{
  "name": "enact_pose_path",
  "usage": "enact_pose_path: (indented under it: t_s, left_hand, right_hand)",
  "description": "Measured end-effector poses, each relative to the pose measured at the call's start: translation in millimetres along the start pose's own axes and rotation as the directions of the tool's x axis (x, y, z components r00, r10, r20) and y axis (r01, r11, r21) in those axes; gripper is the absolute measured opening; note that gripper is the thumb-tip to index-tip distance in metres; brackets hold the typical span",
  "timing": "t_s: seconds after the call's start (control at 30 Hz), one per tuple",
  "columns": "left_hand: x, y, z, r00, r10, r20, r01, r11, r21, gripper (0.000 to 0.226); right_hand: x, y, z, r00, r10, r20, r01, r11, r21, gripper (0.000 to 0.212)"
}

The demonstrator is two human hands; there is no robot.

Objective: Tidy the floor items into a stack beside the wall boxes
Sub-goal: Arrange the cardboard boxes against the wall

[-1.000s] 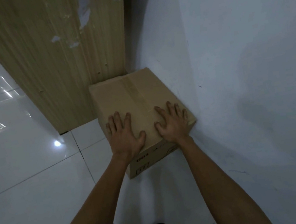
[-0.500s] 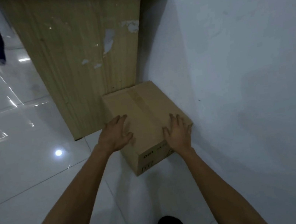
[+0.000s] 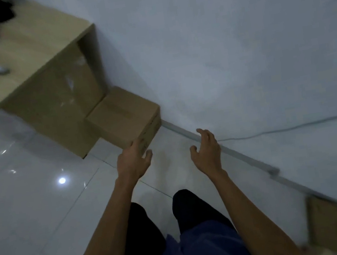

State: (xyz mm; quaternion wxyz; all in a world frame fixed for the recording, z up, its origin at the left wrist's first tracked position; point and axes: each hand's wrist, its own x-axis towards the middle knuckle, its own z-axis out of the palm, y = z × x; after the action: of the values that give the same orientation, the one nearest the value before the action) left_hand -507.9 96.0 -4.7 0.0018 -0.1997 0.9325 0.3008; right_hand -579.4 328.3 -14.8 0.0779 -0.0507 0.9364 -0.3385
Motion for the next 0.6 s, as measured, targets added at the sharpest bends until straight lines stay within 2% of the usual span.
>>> enact_pose_path:
  t_s: [0.1, 0.17, 0.23, 0.3, 0.47, 0.6]
  left_hand:
    - [-28.1, 86.6, -49.1, 0.997, 0.054, 0.056, -0.046, 0.99, -0.133, 0.041]
    - [-49.1, 137.7, -75.9, 0.995, 0.026, 0.096, 0.0, 0.966, -0.259, 0.039]
    - [-68.5, 178.4, -93.3, 0.99, 0.008, 0.138, 0.037, 0.947, -0.318, 0.037]
    - [-84.2, 210.4, -100.3, 0.981, 0.072, 0.182, -0.008, 0.944, -0.33, 0.036]
    - [-93.7, 258.3, -93.5, 0.924, 0.254, 0.287, -0.161, 0.936, -0.312, 0.036]
    - [-92.2, 273.7, -88.4, 0.817, 0.421, 0.394, -0.314, 0.898, -0.309, 0.035]
  right_hand:
    - [-52.8, -11.2, -100.8, 0.99, 0.127, -0.064, -0.124, 0.991, 0.056, 0.059]
    - [-87.3, -14.7, -162.7, 0.965, 0.231, -0.123, -0.221, 0.971, 0.086, 0.057]
    - [-121.2, -13.9, -211.1, 0.918, 0.351, -0.186, -0.334, 0.936, 0.114, 0.056]
    - [-154.5, -9.0, -244.8, 0.858, 0.45, -0.247, -0.423, 0.893, 0.155, 0.053]
    - [-218.8, 3.6, -271.5, 0.695, 0.63, -0.345, -0.567, 0.776, 0.275, 0.053]
    - [-257.1, -5.1, -262.8, 0.56, 0.735, -0.383, -0.604, 0.679, 0.418, 0.052]
